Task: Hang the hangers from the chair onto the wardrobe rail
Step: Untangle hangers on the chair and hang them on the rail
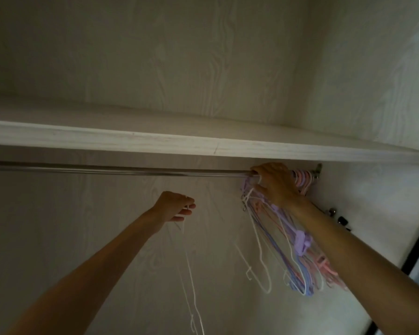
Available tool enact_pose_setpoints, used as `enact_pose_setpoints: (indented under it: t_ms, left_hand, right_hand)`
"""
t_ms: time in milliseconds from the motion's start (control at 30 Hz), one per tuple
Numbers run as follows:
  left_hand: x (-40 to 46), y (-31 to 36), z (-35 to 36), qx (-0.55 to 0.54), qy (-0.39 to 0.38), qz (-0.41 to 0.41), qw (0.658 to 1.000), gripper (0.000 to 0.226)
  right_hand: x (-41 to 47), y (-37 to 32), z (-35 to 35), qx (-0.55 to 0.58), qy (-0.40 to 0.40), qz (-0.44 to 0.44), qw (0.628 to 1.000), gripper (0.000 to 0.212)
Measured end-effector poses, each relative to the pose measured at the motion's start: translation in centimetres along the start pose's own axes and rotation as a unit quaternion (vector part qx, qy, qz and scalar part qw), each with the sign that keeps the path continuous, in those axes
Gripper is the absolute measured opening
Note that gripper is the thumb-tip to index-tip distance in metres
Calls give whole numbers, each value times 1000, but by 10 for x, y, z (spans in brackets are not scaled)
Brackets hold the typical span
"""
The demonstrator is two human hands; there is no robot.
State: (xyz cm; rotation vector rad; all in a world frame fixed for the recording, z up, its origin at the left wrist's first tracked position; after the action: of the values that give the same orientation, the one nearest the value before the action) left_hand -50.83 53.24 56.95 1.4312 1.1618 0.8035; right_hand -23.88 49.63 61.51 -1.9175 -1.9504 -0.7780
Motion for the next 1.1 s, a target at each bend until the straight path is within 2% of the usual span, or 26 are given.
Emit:
enact_pose_setpoints:
  t_ms: [133, 300, 367, 433, 467, 500, 533, 600, 633, 700, 767, 800, 833, 933, 1000, 1100]
  left_hand:
    - [-2, -2, 6, 8, -11, 0, 1000, 30]
    - [-7, -2, 17, 26, -22, 0, 999, 30]
    - [-10, -2, 22, 40, -27, -1, 999, 30]
    - [-13, 0, 28, 59, -27, 1, 998, 31]
    - [-16, 1, 33, 67, -27, 3, 997, 30]
    - [-18, 2, 37, 73, -27, 7, 997, 30]
    - [-21, 4, 42, 74, -27, 12, 997, 30]
    - [-26, 7, 52, 66, -34, 24, 997, 31]
    - [-28, 9, 56, 58, -37, 32, 997, 33]
    - [-31, 10, 66, 42, -42, 49, 997, 37]
    - [-33, 13, 73, 16, -46, 67, 997, 36]
    - [-35, 17, 77, 3, -50, 75, 996, 33]
    - [-36, 21, 80, -7, -51, 81, 995, 31]
    - [-39, 37, 83, -22, -39, 96, 994, 26]
    - [-39, 49, 86, -35, -47, 99, 993, 24]
    - [-39, 66, 89, -63, -87, 103, 989, 27]
  right_hand:
    - [-6, 26, 1, -78, -61, 45, 994, 56]
    - [-8, 31, -2, -115, -121, 75, 983, 68]
    - [-14, 17, -8, -71, -65, 68, 993, 68]
    - [-28, -10, -17, 53, 34, 49, 997, 51]
    - [-39, -26, -18, 121, 41, 41, 991, 39]
    - [-51, -44, -18, 182, 2, 34, 983, 32]
    - [-64, -61, -13, 233, -83, 39, 968, 33]
    - [-88, -85, 1, 311, -281, 61, 906, 50]
    - [-97, -93, 7, 325, -343, 70, 878, 57]
    - [-114, -97, 15, 355, -372, 101, 852, 56]
    - [-123, -100, 15, 414, -328, 141, 837, 40]
    - [-126, -97, 12, 423, -291, 159, 843, 32]
    - [-127, -94, 7, 398, -244, 169, 868, 28]
    - [-127, -83, -17, 214, -118, 159, 957, 36]
    - [-122, -77, -26, 153, -127, 157, 967, 39]
    - [-116, -70, -28, 206, -193, 160, 946, 29]
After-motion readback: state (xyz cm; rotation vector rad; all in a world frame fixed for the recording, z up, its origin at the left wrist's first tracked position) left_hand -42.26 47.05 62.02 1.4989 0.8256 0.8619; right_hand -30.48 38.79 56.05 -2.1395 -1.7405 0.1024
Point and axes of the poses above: each hand's wrist, its own x-axis towards the middle knuckle, its own z-axis out of the palm, y = z × x, the point moved 2 cm from there along x, towards the middle knuckle, and after that the axes turned 1 degree about x, right-handed, at the moved point
